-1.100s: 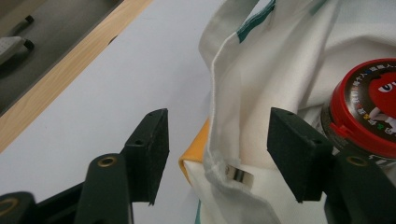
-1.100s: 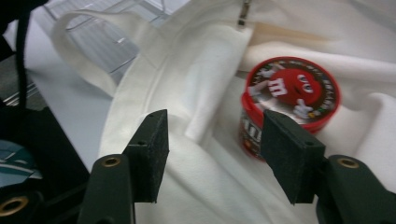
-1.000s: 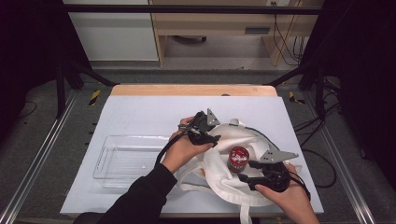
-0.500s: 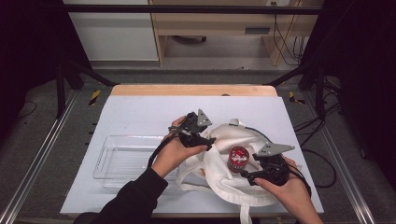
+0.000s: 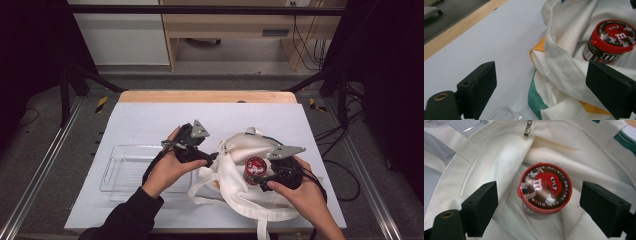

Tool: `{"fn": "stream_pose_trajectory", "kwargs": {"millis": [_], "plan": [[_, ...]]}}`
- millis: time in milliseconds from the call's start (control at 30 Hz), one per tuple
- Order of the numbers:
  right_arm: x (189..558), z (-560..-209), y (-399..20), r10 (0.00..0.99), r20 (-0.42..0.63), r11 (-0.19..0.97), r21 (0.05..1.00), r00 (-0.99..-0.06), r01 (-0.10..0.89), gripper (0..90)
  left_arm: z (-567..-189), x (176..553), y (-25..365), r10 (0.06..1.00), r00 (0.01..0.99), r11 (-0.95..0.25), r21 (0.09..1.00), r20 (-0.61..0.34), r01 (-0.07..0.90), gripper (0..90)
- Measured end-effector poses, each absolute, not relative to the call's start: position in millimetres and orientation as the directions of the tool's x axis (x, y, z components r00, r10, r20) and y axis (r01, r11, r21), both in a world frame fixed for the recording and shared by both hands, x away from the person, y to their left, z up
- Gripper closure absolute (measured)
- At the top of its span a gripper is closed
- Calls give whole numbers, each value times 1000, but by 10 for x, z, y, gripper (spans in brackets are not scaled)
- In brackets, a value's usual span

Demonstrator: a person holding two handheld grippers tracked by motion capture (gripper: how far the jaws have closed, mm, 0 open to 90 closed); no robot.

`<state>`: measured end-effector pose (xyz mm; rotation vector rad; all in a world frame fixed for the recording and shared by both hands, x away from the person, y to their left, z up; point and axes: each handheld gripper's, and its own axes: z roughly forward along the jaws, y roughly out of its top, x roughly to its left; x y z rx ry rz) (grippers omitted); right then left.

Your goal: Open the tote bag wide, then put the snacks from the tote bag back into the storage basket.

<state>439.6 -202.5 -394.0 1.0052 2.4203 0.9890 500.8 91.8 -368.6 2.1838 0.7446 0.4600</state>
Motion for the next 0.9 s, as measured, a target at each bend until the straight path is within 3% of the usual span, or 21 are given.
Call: {"fn": "stream_pose_trajectory", "kwargs": {"millis": [467,900], "plan": [[4470,-4001,-2025,712,-42,538,674,-701,506,164,-3761,4866,1665,749,659,-432,801,63,414,75],[4552,-3980,-1949,691,-43,560,663,-722,496,158,-3797,4659,1957,768,638,-416,803,58,428,72]]}}
